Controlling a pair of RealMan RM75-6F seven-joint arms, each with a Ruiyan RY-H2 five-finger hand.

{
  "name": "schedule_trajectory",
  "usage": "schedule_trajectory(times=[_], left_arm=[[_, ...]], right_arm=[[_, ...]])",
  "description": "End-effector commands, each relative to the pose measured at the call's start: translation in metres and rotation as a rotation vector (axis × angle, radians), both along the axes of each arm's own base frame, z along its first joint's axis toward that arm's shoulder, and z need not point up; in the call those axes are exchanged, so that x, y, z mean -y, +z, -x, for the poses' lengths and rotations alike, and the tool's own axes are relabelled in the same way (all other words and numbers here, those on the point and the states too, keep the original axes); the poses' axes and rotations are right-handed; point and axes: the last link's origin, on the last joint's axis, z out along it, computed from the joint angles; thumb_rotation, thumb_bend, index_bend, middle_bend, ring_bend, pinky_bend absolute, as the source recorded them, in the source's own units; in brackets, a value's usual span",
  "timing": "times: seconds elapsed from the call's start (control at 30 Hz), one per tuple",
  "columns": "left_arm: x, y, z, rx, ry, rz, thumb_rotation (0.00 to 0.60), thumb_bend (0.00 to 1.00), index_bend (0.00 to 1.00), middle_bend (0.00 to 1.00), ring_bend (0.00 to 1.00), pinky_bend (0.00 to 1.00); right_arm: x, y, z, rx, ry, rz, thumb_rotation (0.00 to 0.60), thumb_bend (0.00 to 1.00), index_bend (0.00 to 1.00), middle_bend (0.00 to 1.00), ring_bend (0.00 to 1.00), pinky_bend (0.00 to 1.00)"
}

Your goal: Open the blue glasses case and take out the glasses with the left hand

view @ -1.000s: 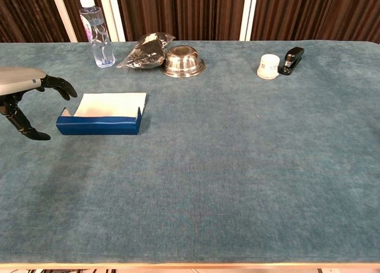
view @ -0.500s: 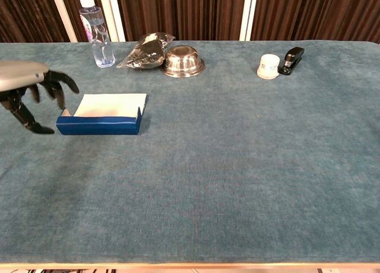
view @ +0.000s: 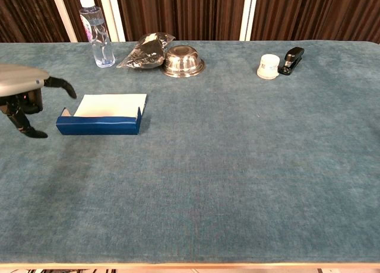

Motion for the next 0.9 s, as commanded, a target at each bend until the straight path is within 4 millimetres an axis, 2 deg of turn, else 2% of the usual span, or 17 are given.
schedule_trajectory(times=[0.03, 0.53, 0.7, 0.9], left_arm=[[-0.001, -0.003, -0.002, -0.037, 0.014, 0.033, 0.600, 0.18, 0.20, 0.98, 0.87, 0.88], [0.000, -0.014, 0.000, -0.060, 0.044, 0.061, 0.600, 0.19, 0.21, 0.98, 0.87, 0.88], [0.003, -0.013, 0.001, -0.055, 0.048, 0.060, 0.600, 0.19, 0.21, 0.98, 0.87, 0.88], [0.011, -0.008, 0.005, -0.064, 0.052, 0.075, 0.600, 0.19, 0.26, 0.98, 0.87, 0.88]], right_arm=[[0.000, 0.000, 0.000, 0.000, 0.000, 0.000, 0.600, 0.15, 0.00, 0.00, 0.00, 0.21], [0.000, 0.000, 0.000, 0.002, 0.000, 0.000, 0.600, 0.15, 0.00, 0.00, 0.00, 0.21], [0.000, 0.000, 0.000, 0.002, -0.001, -0.001, 0.600, 0.15, 0.00, 0.00, 0.00, 0.21], [0.000, 0.000, 0.000, 0.003, -0.001, 0.001, 0.600, 0.15, 0.00, 0.00, 0.00, 0.21]])
